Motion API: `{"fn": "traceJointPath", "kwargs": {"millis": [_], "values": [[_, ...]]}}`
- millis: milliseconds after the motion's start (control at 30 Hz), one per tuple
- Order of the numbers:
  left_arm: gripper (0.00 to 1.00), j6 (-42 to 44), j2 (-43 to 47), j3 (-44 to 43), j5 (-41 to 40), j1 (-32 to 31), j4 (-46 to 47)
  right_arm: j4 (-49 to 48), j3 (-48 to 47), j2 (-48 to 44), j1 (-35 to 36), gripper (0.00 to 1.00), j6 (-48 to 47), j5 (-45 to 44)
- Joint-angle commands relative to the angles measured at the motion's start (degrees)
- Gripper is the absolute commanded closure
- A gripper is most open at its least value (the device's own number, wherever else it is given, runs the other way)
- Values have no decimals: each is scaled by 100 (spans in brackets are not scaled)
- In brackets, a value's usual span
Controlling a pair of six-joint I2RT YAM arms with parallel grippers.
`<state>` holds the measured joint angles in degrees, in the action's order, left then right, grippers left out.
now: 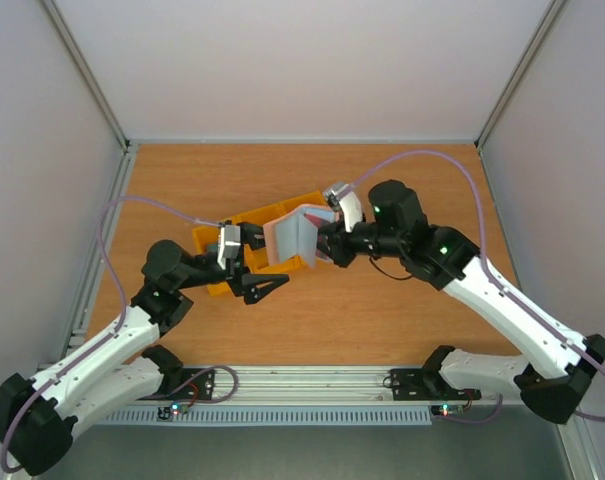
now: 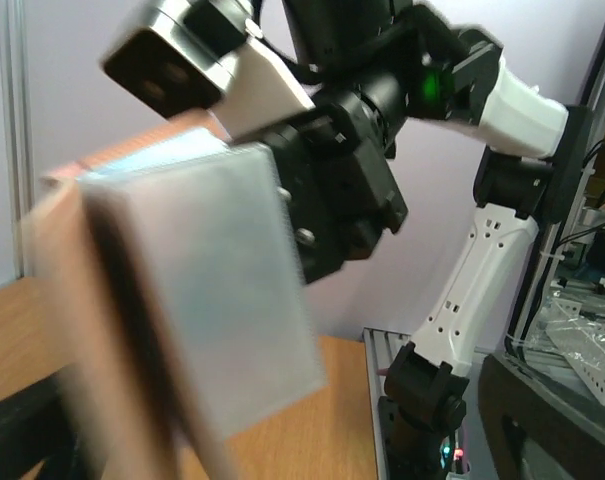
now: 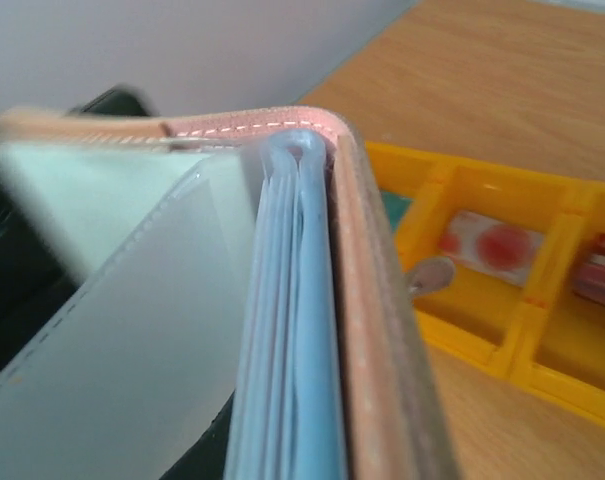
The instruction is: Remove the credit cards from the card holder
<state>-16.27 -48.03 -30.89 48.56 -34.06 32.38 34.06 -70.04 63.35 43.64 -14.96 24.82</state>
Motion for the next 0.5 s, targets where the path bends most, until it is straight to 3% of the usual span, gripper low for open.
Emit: {"fn": "traceJointPath", "kwargs": {"millis": [0,100,200,333,467], "values": [[1,116,23,121,-572,-221,-254,652,-956,709,531,99,846,-2234],[1,463,46,48,-1411,-232,-803,2350,-2138,1666,1205,99,712,-4903],[1,1329,173,-107,-2508,-232,-1644,3760,-2741,2440,1231,99,909,-6356],[1,2237,276,-187,-3459,-226,-2490,4697,-3035,2906,1192,99,1231,-6899],[1,1261,130,-189,-3358,-127,-3021,4231,-3181,3011,1195,99,1013,-6079]]}}
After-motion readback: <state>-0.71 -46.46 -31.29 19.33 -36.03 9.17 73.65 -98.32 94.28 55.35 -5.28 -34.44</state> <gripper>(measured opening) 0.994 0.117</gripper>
